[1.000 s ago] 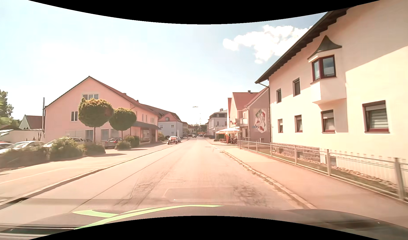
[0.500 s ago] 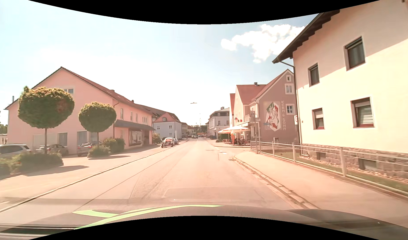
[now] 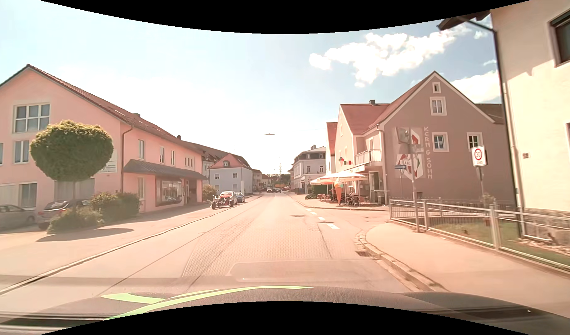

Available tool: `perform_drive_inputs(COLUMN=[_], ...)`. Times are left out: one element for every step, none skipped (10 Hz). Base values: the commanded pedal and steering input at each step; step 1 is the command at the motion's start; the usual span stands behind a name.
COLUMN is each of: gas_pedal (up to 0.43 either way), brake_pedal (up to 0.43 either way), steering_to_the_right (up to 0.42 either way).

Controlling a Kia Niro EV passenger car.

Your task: Follow the waypoints while adhering to traffic rules and regulations

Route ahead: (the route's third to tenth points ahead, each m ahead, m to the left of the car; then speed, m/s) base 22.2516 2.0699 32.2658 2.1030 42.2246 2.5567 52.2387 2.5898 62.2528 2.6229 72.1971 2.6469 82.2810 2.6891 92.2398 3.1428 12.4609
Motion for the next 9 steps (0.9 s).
perform_drive_inputs(gas_pedal=[0.000, 0.000, 0.000, 0.000, 0.000, 0.000, 0.000, 0.000, 0.000], brake_pedal=[0.085, 0.085, 0.085, 0.091, 0.091, 0.091, 0.091, 0.098, 0.098], steering_to_the_right=[-0.004, -0.004, -0.003, -0.003, -0.003, -0.002, -0.002, -0.002, -0.002])
